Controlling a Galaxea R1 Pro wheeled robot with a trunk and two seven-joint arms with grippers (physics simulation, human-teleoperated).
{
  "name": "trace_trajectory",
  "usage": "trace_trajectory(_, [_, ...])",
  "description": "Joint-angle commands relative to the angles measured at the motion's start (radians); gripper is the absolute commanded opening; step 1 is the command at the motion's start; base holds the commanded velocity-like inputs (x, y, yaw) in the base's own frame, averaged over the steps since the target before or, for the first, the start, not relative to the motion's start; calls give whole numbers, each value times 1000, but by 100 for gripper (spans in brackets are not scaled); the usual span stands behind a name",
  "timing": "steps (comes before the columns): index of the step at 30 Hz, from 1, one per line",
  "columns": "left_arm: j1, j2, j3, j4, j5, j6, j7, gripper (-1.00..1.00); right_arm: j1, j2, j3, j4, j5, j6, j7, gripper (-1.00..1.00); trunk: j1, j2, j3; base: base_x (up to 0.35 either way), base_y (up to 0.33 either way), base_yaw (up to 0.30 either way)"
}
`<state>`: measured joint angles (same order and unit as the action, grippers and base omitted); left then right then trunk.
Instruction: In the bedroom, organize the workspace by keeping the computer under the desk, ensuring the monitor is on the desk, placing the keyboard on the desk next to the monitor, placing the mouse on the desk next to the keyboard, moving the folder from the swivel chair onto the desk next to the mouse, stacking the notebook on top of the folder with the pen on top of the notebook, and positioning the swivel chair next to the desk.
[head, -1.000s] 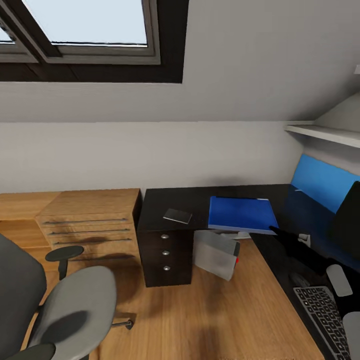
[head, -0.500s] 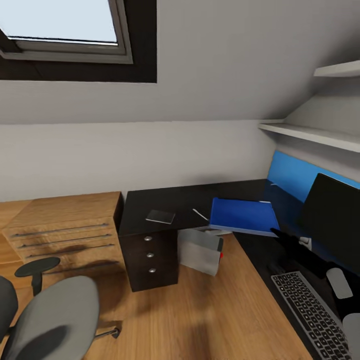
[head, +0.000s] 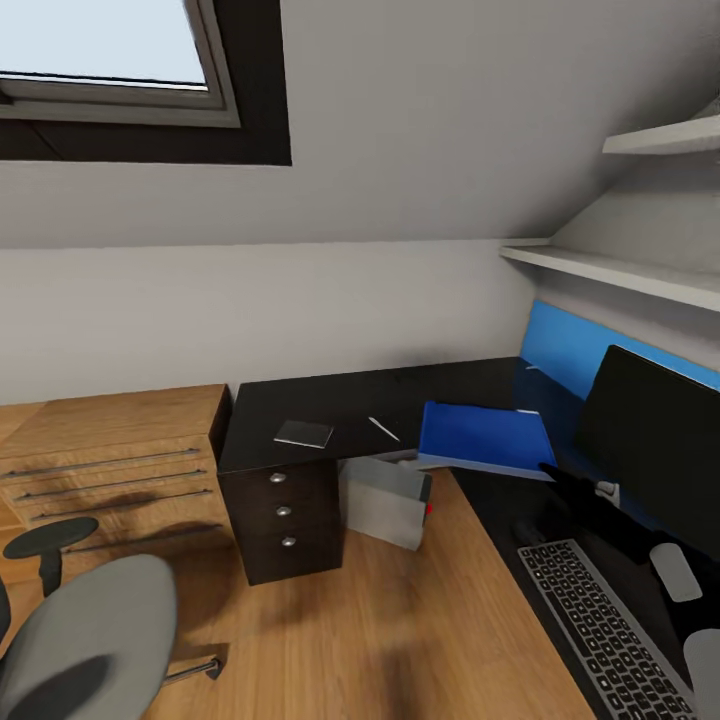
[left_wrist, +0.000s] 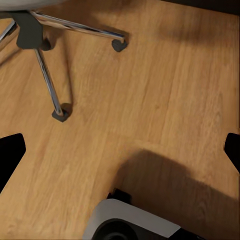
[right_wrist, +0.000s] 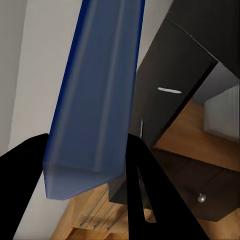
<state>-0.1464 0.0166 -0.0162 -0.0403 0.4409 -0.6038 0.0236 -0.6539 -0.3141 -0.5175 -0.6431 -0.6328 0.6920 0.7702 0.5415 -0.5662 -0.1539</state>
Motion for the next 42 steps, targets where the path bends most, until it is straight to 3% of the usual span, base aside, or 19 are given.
trace_trajectory(1, [-1, 0, -2, 0, 1, -3, 2, 100, -1, 0, -2, 2, -4, 6, 2, -100, 0, -2, -2, 0, -190, -1])
trace_trajectory(36, [-1, 1, -2, 0, 2, -4, 2, 100, -1, 8, -2, 26, -5, 4, 1, -100, 0, -2, -2, 26, -40, 0])
trace_trajectory(42, [-1, 1, -2, 0, 2, -5, 1, 100, -1, 15, 0, 33, -1, -60, -9, -100, 0, -2, -2, 230, 0, 0])
